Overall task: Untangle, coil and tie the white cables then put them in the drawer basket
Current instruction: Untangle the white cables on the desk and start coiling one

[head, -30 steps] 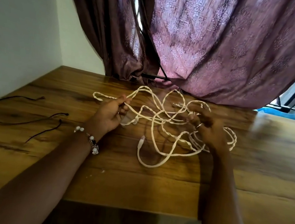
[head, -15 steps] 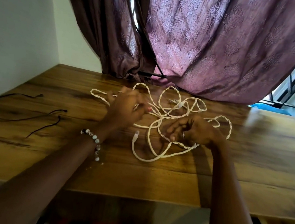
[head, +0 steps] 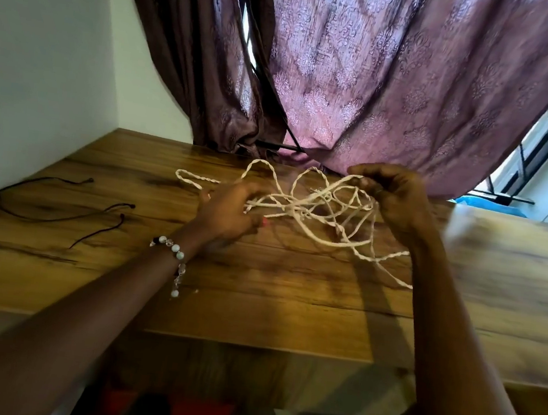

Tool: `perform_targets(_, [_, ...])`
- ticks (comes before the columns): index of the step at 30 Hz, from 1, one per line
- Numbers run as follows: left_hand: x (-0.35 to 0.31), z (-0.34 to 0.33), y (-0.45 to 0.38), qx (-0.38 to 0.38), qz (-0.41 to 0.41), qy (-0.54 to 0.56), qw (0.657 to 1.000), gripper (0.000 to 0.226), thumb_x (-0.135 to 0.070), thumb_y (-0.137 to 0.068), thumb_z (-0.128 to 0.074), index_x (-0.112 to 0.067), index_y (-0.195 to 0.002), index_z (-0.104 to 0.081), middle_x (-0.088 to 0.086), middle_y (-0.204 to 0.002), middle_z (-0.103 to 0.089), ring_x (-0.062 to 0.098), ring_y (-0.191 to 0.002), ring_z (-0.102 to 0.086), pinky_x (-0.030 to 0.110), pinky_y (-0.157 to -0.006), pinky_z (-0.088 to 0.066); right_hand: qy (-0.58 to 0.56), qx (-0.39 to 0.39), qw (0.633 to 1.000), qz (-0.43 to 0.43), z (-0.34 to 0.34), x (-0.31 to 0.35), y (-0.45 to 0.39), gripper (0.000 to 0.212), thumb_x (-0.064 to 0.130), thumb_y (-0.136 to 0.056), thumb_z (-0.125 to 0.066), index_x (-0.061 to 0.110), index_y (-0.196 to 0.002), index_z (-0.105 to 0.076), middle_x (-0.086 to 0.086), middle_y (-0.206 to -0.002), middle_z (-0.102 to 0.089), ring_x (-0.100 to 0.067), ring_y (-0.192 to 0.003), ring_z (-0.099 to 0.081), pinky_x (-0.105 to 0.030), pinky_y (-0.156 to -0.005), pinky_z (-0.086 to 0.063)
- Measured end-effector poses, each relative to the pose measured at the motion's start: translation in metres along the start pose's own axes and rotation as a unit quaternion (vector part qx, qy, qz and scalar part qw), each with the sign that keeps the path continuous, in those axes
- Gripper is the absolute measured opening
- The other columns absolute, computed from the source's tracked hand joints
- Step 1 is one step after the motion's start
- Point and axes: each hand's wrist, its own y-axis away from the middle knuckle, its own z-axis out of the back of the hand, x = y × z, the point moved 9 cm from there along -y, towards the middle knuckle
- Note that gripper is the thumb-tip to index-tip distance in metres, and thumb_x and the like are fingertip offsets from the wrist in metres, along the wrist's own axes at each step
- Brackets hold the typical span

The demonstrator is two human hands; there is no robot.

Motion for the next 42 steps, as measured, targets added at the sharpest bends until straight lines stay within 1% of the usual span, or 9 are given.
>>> perform_targets(6, [-0.061,0.002,0.011,-0.027,-0.127,-0.158,0.979,0.017,-0.047,-0.079,-0.067,-0.040,-0.094,-0.070,-0.018,-0.111,-0.060,0.009,-0.117,-0.041,0.041,-0.098,-0.017,-0.006,-0.024,1.000,0.018,-0.011,0.020,-0.005,0.026,-0.008,-0.074,-0.071,0.008,-0.094,-0.068,0.007,-0.075,-0.073,-0.011,-0.074,-0.069,-0.023,-0.073,-0.056])
perform_targets(12, [-0.030,0.018,-0.005,-0.060,0.079,0.371,0.923,0.012,-0.009,-0.089,-0.062,0.000,-0.092,-0.069,-0.001,-0.053,-0.064,0.001,-0.042,-0.055,0.016,-0.046,-0.045,0.153,-0.059,0.985,0.052,0.003,0.015,0.012,0.018,0.007,-0.070,-0.081,0.008,-0.085,-0.070,-0.006,-0.080,-0.070,-0.010,-0.064,-0.060,-0.017,-0.060,-0.047])
perform_targets(17, [-0.032,0.020,-0.019,-0.049,0.151,0.531,0.832,0.029,-0.021,-0.097,-0.053,-0.004,-0.076,-0.065,0.000,-0.042,-0.054,0.006,-0.030,-0.043,0.018,-0.039,-0.044,0.225,0.244,0.938,-0.096,-0.050,-0.038,0.050,0.024,-0.009,-0.077,-0.068,0.013,-0.085,-0.073,-0.002,-0.083,-0.074,-0.003,-0.073,-0.066,-0.022,-0.071,-0.053])
perform_targets(24, [-0.006,0.043,-0.021,-0.102,0.215,0.550,0.800,0.034,-0.030,-0.095,-0.056,-0.005,-0.072,-0.062,-0.005,-0.041,-0.048,0.002,-0.031,-0.029,0.014,-0.035,-0.029,0.307,0.239,0.903,-0.183,-0.027,-0.068,0.056,0.011,0.009,-0.084,-0.069,0.014,-0.074,-0.070,0.019,-0.062,-0.064,0.008,-0.058,-0.056,-0.002,-0.054,-0.038])
perform_targets(29, [0.014,0.035,-0.014,-0.120,0.207,0.430,0.871,0.018,-0.019,-0.095,-0.057,-0.005,-0.088,-0.067,-0.003,-0.060,-0.060,0.005,-0.053,-0.047,0.017,-0.051,-0.044,0.168,0.282,0.937,-0.121,-0.048,-0.030,0.060,0.031,-0.008,-0.080,-0.066,0.019,-0.094,-0.071,0.002,-0.091,-0.073,-0.001,-0.082,-0.067,-0.012,-0.068,-0.049])
perform_targets(32, [-0.006,0.050,-0.013,-0.177,0.056,0.072,0.980,0.011,-0.011,-0.090,-0.062,-0.011,-0.098,-0.070,0.002,-0.092,-0.067,0.013,-0.082,-0.059,0.025,-0.073,-0.049,0.250,0.371,0.885,-0.133,-0.074,-0.035,0.071,0.030,0.016,-0.073,-0.080,0.027,-0.100,-0.070,0.009,-0.101,-0.070,-0.003,-0.091,-0.064,-0.014,-0.073,-0.049])
perform_targets(35, [-0.055,0.031,0.006,-0.186,-0.154,-0.284,0.928,0.023,-0.007,-0.078,-0.068,-0.012,-0.101,-0.067,0.011,-0.107,-0.061,0.032,-0.100,-0.055,0.043,-0.080,-0.044,0.347,0.381,0.852,-0.096,-0.084,-0.045,0.067,0.025,0.006,-0.078,-0.073,0.020,-0.098,-0.072,0.010,-0.098,-0.068,-0.008,-0.090,-0.063,-0.012,-0.073,-0.048])
perform_targets(38, [-0.091,-0.004,0.037,-0.134,-0.338,-0.337,0.868,0.023,-0.019,-0.076,-0.065,-0.010,-0.097,-0.070,0.014,-0.111,-0.061,0.033,-0.097,-0.059,0.044,-0.079,-0.046,0.285,0.347,0.890,-0.081,-0.083,-0.038,0.061,0.025,-0.008,-0.077,-0.067,0.011,-0.091,-0.072,0.005,-0.082,-0.069,0.001,-0.072,-0.061,-0.008,-0.063,-0.043])
perform_targets(42, [-0.069,-0.029,0.033,0.036,-0.260,-0.274,0.925,0.038,-0.044,-0.093,-0.047,-0.018,-0.107,-0.070,0.007,-0.116,-0.054,0.025,-0.108,-0.053,0.040,-0.089,-0.038,0.188,0.241,0.951,-0.051,-0.061,-0.023,0.052,0.019,-0.006,-0.079,-0.068,0.013,-0.081,-0.068,0.001,-0.081,-0.069,0.003,-0.073,-0.062,-0.012,-0.066,-0.049])
